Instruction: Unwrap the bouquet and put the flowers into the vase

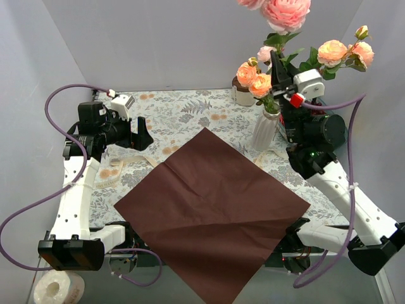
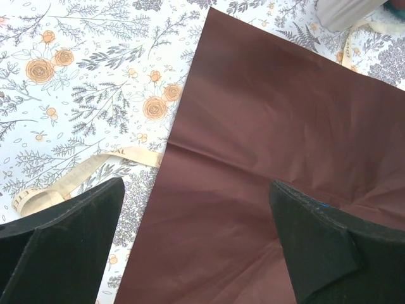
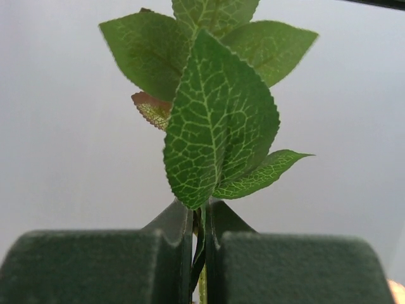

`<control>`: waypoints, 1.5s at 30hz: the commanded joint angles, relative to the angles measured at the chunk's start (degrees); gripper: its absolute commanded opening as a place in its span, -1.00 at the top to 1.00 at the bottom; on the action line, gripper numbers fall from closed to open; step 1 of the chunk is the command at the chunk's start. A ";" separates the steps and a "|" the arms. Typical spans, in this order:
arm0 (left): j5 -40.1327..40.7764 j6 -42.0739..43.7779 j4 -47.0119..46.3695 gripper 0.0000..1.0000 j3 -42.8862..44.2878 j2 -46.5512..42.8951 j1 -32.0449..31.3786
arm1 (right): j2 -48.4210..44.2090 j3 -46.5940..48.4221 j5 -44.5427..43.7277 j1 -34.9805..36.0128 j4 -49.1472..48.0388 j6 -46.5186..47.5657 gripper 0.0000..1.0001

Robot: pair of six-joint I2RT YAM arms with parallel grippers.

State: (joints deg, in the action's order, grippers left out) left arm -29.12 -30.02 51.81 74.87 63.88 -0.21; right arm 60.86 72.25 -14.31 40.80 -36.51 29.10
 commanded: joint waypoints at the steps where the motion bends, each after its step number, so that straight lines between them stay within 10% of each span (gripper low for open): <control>1: -0.23 -0.92 -0.83 -0.96 2.82 0.11 0.12 | -0.04 -0.70 -2.14 -9.40 -10.07 -7.96 0.97; 11: 0.82 0.67 -1.36 -0.96 1.77 0.28 0.03 | 1.98 -4.30 4.28 -24.44 -9.98 -22.50 0.97; 45: 1.00 1.81 -1.36 -0.96 2.73 1.78 0.12 | 10.24 -17.40 5.25 -26.21 -16.49 -23.92 0.85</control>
State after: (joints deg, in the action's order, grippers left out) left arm -27.49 -28.56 50.57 75.59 66.17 -0.21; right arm 69.91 54.46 -7.40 15.00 -51.42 4.12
